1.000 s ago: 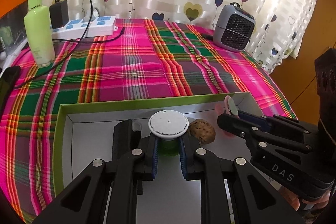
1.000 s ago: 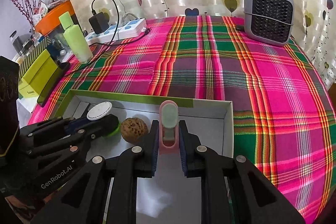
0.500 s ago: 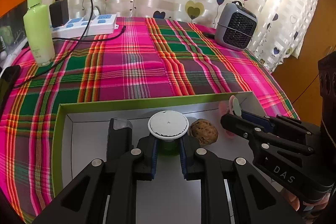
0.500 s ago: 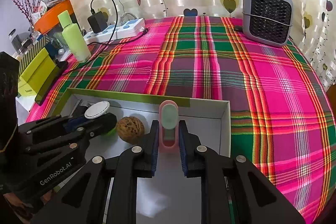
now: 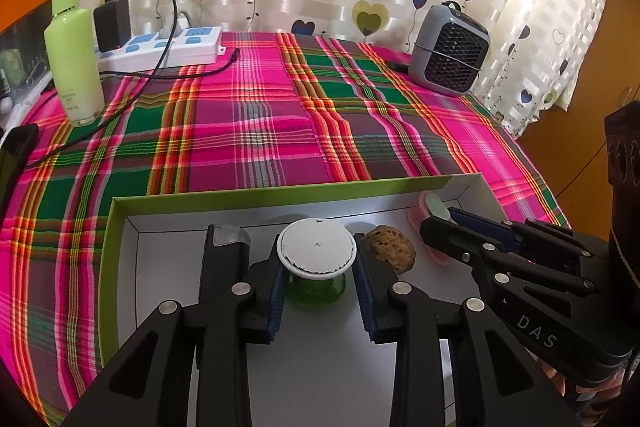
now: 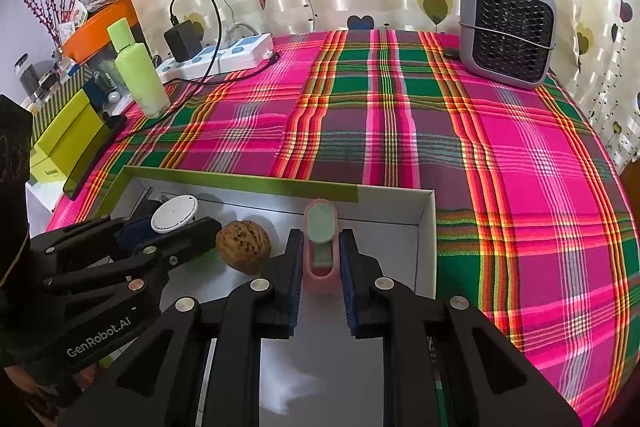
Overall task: Organize objects
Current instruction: 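Lower the white-green stand into the box with the left tool while the right tool lowers the pink holder, then open both tools to release the stand and pink holder, then withdraw from the box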
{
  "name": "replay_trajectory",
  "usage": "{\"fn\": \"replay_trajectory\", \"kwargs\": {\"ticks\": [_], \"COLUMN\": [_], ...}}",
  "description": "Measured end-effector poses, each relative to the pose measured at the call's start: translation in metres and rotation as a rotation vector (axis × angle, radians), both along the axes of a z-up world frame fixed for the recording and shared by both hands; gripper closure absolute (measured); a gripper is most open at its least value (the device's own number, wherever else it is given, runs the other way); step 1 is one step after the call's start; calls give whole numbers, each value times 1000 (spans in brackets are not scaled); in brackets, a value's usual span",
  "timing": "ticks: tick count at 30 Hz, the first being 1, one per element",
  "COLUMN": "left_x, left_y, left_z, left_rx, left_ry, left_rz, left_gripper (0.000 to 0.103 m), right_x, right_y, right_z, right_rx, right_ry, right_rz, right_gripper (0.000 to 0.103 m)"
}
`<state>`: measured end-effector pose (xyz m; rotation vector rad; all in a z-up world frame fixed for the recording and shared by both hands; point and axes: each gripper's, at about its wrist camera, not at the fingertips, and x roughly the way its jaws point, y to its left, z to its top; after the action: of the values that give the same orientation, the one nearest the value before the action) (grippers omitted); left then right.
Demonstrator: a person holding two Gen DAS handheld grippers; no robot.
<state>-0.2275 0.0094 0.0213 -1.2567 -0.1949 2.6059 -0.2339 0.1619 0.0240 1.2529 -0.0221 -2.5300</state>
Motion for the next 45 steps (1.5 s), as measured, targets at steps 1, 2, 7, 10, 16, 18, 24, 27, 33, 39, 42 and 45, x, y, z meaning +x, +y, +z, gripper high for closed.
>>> {"fn": "replay_trajectory", "kwargs": {"ticks": [1, 2, 7, 10, 16, 18, 24, 27, 33, 39, 42, 45], "left_x": [0, 0, 0, 0, 2, 4, 14, 20, 31, 47, 55, 64], "left_y": [0, 0, 0, 0, -2, -3, -2, -1, -3, -6, -7, -8], "left_z": [0, 0, 0, 1, 2, 5, 13, 18, 24, 32, 35, 37], "left_rx": [-2, -1, 4, 4, 0, 0, -17, -22, -29, -31, -31, -34], "left_ry": [1, -1, 0, 0, 4, 9, 27, 33, 43, 57, 60, 66], "left_rz": [-1, -1, -1, 0, 4, 4, 8, 12, 24, 37, 42, 46], "left_gripper": [70, 68, 65, 64, 60, 59, 56, 55, 55, 55, 54, 54], "right_x": [0, 0, 0, 2, 3, 4, 11, 16, 27, 39, 47, 55], "right_y": [0, 0, -1, -2, 0, 1, 5, 6, 6, 7, 7, 7], "right_z": [0, 0, 0, 1, 2, 3, 9, 12, 18, 26, 30, 33], "right_rx": [2, 2, -4, 8, -3, -5, -16, -17, -17, -16, -21, -26], "right_ry": [1, 2, 3, 12, 12, 14, 31, 39, 54, 69, 76, 83], "right_rz": [0, 0, 6, 4, -1, -8, -23, -29, -30, -35, -38, -41], "right_gripper": [84, 84, 77, 68, 68, 67, 65, 59, 58, 58, 58, 58]}}
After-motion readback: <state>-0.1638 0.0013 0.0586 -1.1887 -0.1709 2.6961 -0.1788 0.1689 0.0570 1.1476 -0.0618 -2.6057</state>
